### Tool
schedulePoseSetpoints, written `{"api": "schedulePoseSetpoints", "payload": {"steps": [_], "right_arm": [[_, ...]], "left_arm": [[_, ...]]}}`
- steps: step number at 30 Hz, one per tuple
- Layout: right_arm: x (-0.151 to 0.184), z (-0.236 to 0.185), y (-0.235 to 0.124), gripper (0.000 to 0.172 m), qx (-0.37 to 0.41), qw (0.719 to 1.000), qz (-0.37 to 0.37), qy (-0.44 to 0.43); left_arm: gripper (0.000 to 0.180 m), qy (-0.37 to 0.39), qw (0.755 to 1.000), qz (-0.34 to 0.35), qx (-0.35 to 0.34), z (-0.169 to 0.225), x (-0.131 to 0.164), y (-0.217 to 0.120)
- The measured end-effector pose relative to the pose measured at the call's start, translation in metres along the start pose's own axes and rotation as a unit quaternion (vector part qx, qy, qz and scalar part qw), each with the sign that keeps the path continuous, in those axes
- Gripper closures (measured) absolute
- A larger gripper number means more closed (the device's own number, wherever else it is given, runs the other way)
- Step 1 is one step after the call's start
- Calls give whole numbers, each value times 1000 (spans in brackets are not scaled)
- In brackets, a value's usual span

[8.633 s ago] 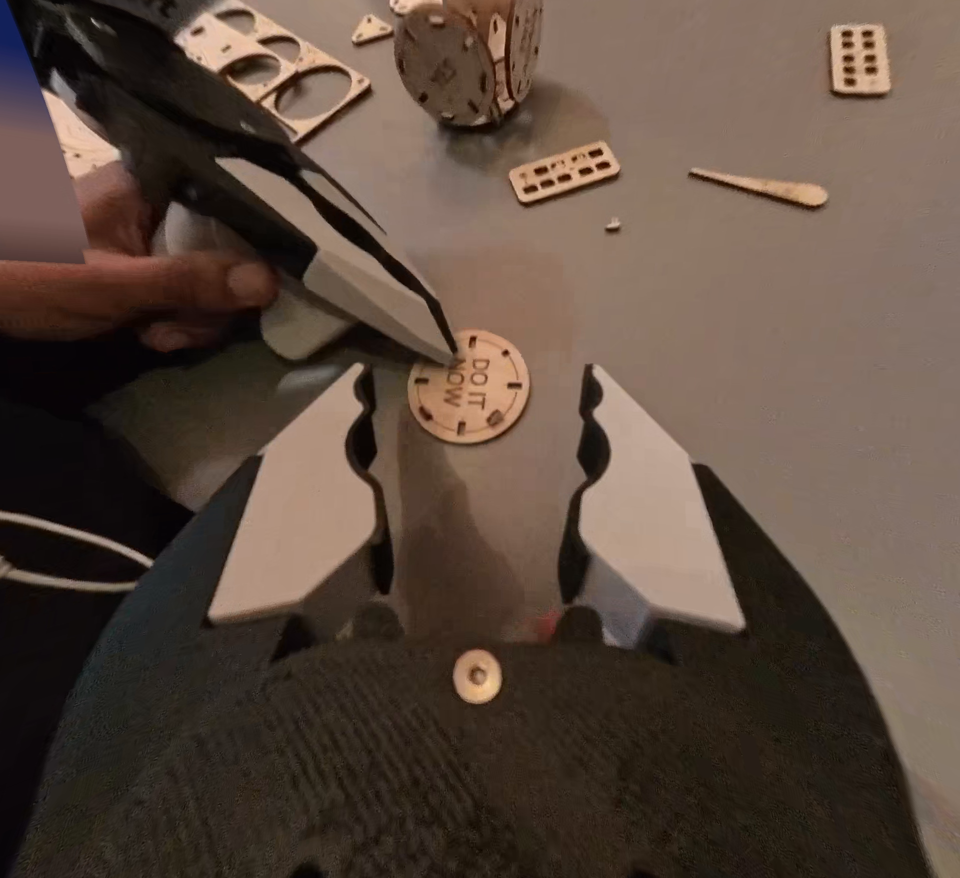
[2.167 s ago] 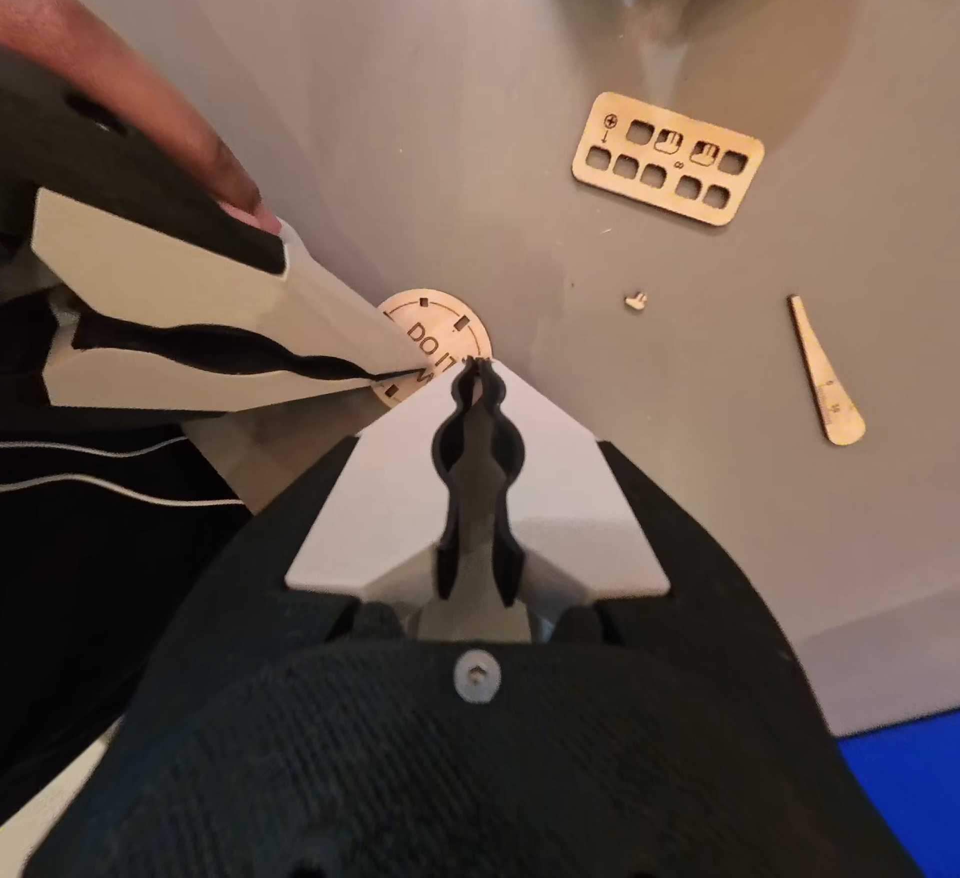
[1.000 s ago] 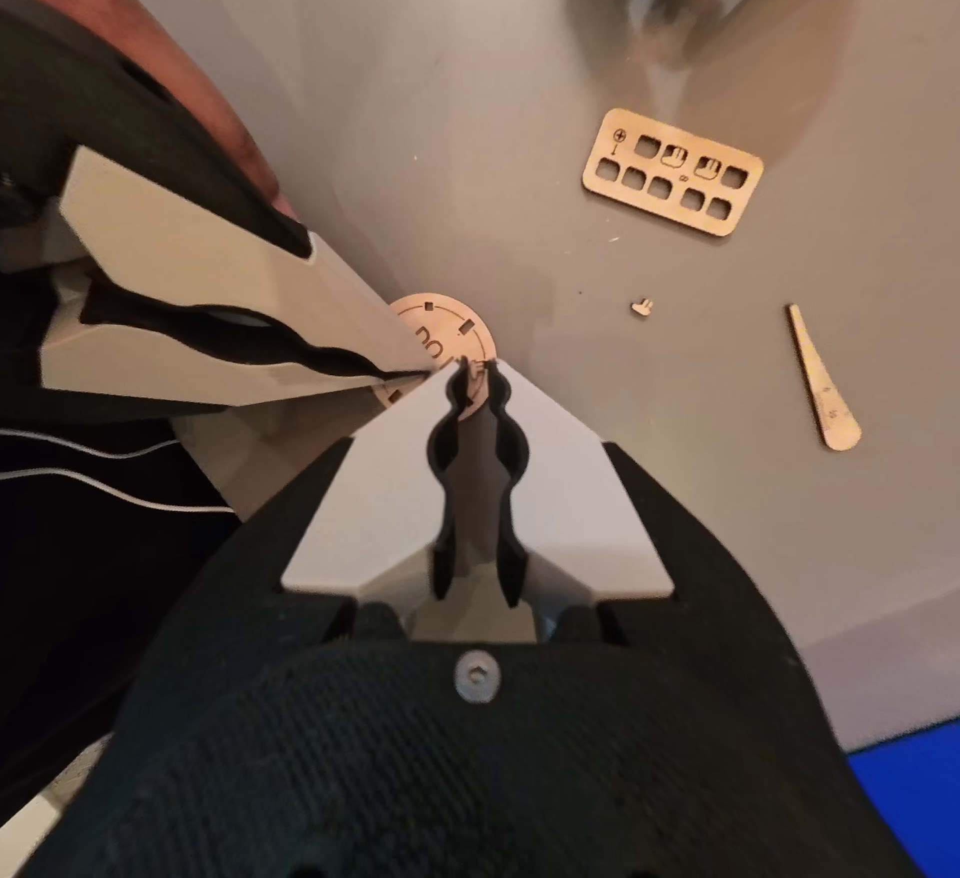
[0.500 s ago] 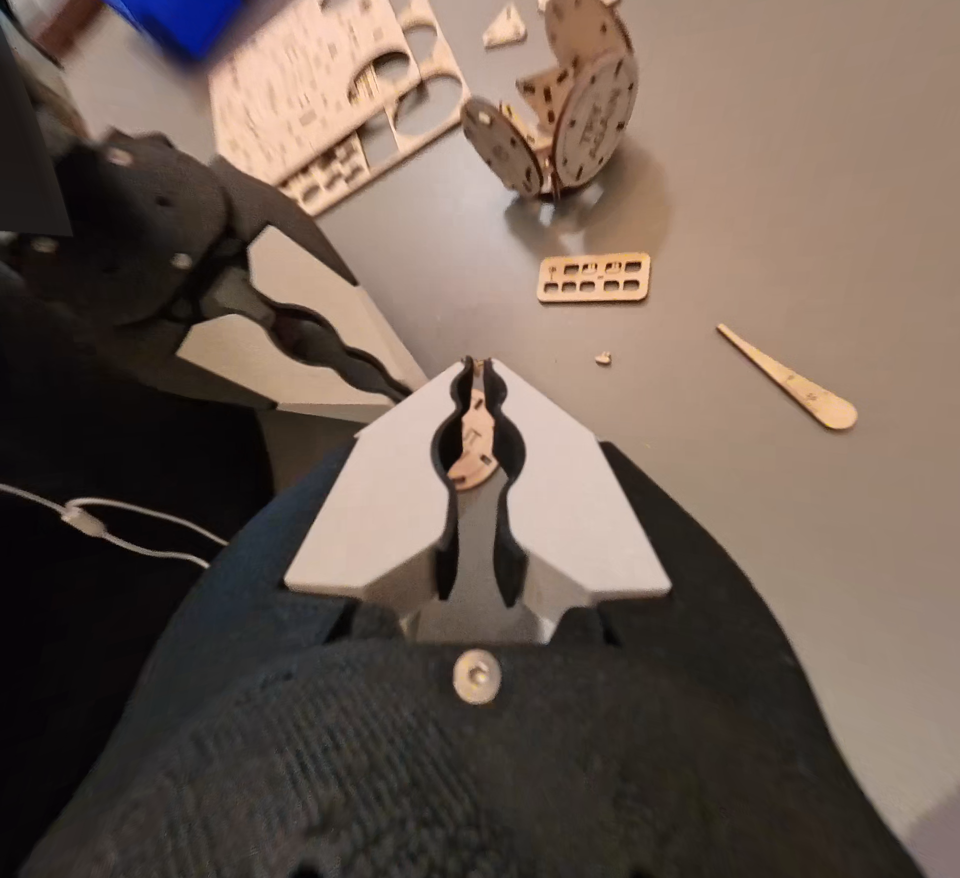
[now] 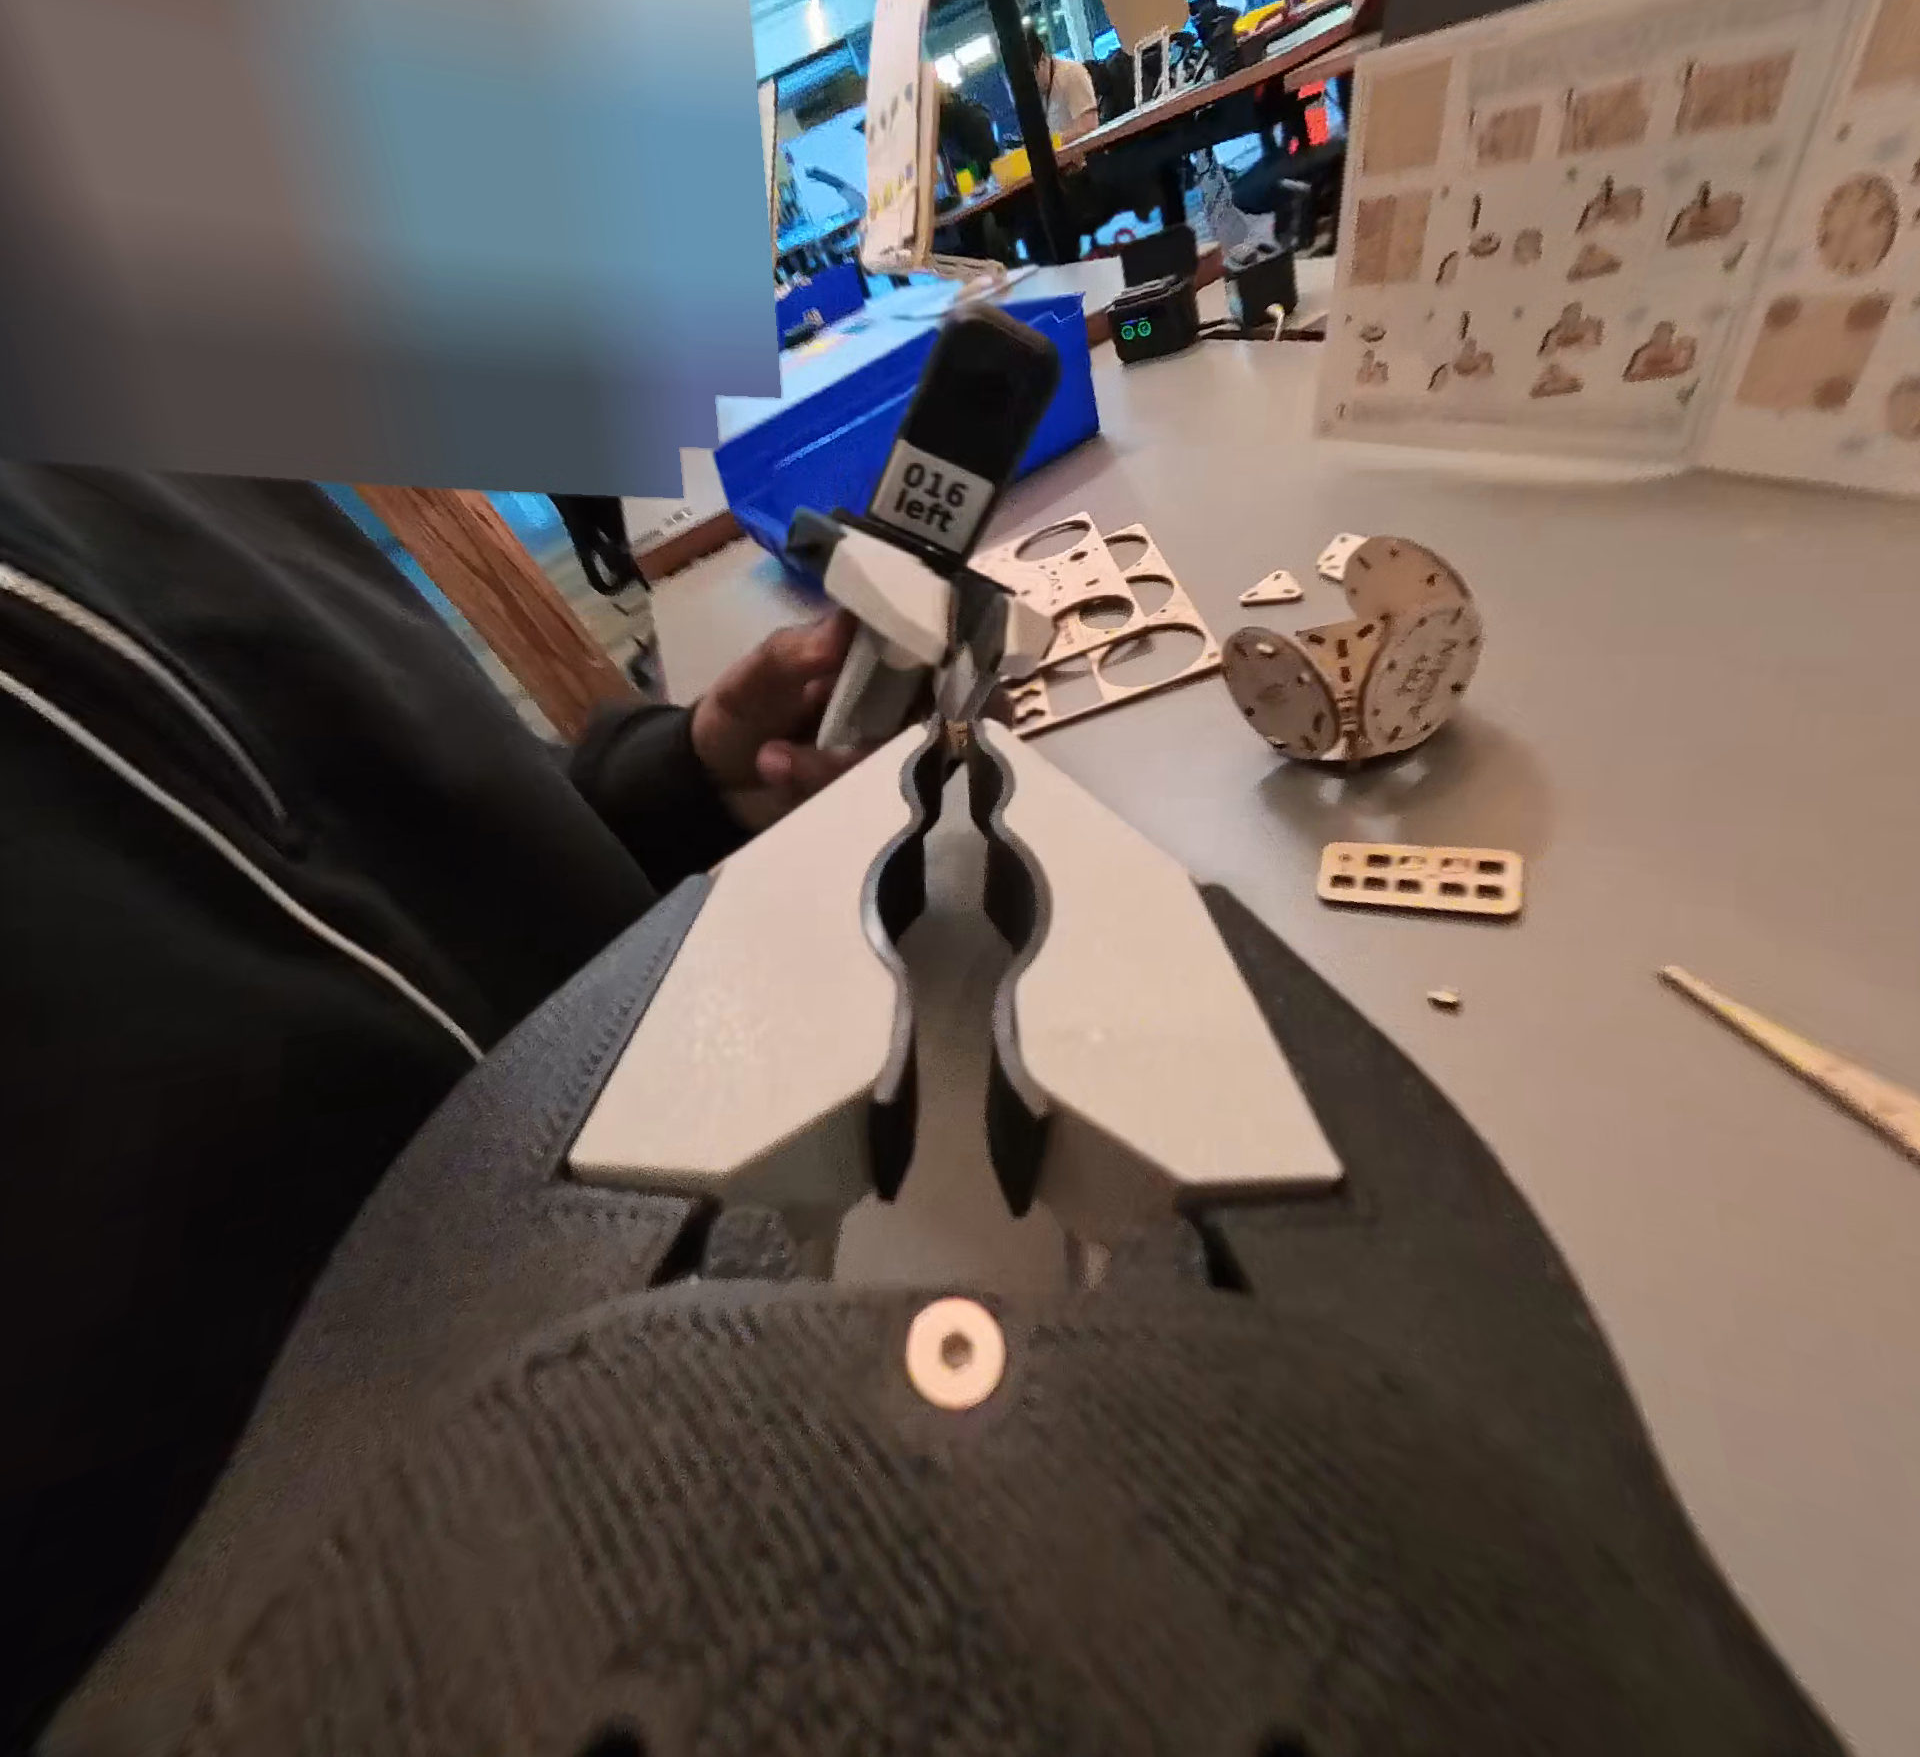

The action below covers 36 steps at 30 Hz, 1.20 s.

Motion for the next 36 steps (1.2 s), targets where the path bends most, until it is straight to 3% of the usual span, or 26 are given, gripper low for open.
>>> {"api": "schedulePoseSetpoints", "payload": {"steps": [4, 11, 20, 29, 36], "right_arm": [[-1, -13, 4, 170, 15, 995, -46, -88], [-2, -17, 6, 169, 24, 985, -91, -146], [8, -20, 8, 169, 29, 972, -147, -181], [7, -16, 10, 169, 50, 964, -156, -211], [0, -14, 12, 165, 116, 933, -167, -298]], "left_arm": [[178, -122, 988, 4, 92, 6, 1, -5], [168, -199, 966, -26, 165, 19, 13, 1], [175, -205, 964, -56, 159, 19, 23, 8], [178, -233, 957, -53, 167, 15, 22, 7], [180, -292, 941, -21, 171, 1, 15, 3]]}}
Point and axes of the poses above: each gripper's, where its closed fingertips meet, y out along the fingers, x out of its underside, z = x × y across the jaws, the point moved 1 cm from there along -y, back along the fingers, and after that the axes turned 13 degrees about -x, right-handed, at the moved point
